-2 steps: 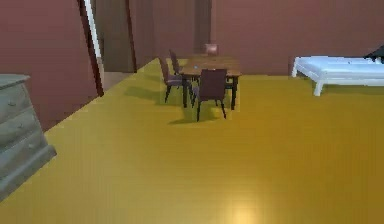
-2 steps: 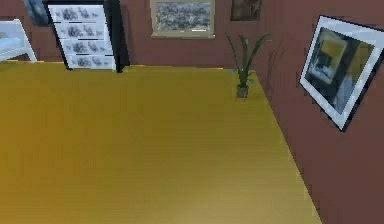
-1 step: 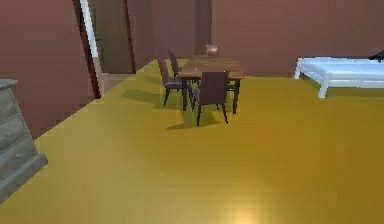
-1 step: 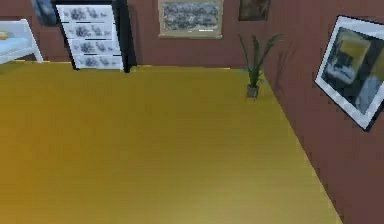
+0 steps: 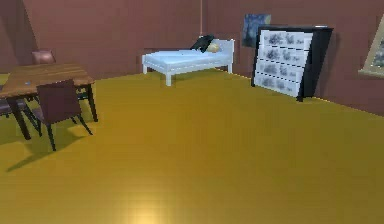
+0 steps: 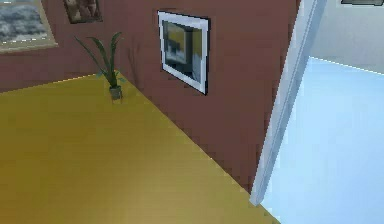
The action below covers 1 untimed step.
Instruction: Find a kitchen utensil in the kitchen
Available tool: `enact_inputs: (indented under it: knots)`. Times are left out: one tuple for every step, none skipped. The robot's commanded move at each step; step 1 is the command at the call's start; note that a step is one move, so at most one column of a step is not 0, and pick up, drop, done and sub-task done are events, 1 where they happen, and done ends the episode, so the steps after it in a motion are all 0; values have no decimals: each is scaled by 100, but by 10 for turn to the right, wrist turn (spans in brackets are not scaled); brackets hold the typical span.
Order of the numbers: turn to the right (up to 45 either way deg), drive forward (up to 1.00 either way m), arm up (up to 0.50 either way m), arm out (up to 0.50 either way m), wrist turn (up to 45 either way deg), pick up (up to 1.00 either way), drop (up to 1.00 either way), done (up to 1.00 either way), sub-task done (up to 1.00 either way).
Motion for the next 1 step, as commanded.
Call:
enact_inputs:
  knots:
    - [0,5,0,0,0,0,0,0,0]
